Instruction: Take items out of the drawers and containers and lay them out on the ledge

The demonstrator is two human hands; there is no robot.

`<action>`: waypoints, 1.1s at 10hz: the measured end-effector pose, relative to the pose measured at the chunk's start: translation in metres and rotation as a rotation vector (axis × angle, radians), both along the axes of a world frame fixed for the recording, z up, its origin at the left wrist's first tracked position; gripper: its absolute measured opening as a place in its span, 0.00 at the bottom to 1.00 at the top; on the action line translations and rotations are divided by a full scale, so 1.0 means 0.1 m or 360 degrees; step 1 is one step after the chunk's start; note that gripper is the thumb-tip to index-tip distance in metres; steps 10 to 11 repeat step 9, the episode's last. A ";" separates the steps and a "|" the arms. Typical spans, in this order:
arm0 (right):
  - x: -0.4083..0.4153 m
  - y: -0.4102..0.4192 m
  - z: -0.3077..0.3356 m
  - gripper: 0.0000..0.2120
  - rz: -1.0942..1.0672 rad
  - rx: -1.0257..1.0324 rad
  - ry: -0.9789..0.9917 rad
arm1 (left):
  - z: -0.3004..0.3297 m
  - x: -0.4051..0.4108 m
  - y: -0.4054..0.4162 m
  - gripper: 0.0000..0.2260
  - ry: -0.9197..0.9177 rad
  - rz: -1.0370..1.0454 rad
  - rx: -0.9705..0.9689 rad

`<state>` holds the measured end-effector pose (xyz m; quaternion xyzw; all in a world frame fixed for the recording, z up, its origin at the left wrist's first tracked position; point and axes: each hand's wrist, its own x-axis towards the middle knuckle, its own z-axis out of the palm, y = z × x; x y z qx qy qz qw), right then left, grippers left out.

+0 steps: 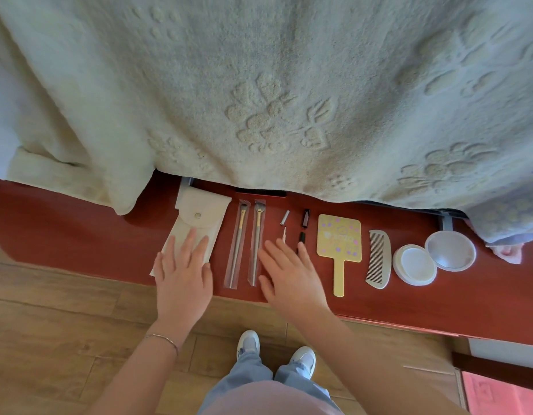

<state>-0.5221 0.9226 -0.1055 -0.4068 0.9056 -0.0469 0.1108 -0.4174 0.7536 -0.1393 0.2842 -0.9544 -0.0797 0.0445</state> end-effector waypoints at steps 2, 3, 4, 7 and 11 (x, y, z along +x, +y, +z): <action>0.16 -0.28 -0.02 0.22 0.0209 0.0050 -0.0042 | -0.03 0.07 -0.08 0.25 -0.0131 0.0011 0.0058; 0.15 -0.35 0.04 0.23 0.0245 0.0033 -0.0091 | -0.02 0.01 -0.01 0.25 -0.0141 0.0015 0.0049; 0.14 -0.35 0.05 0.24 0.0221 0.0010 -0.0046 | -0.04 -0.02 0.00 0.25 -0.0125 0.0013 0.0044; 0.10 -0.23 0.11 0.26 0.0110 0.0070 -0.0056 | 0.02 -0.04 -0.02 0.20 -0.0016 -0.0163 -0.0100; -0.15 0.51 0.41 0.27 -0.0430 -0.0019 0.0062 | 0.41 -0.29 0.23 0.27 0.0175 -0.0634 -0.0056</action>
